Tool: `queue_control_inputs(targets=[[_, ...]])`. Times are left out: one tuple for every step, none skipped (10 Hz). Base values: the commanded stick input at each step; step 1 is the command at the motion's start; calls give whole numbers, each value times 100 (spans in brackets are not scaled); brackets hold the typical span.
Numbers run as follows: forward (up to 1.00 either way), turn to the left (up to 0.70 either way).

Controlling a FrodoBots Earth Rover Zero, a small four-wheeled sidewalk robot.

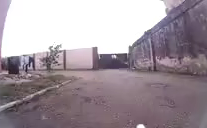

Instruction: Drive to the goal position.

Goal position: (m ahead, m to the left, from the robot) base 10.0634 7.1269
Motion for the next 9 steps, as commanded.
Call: queue_control_inputs(targets=[[70, 0], [70, 0], [70, 0], [70, 0], [70, 0], [70, 0], [70, 0], [70, 0], [70, 0]])
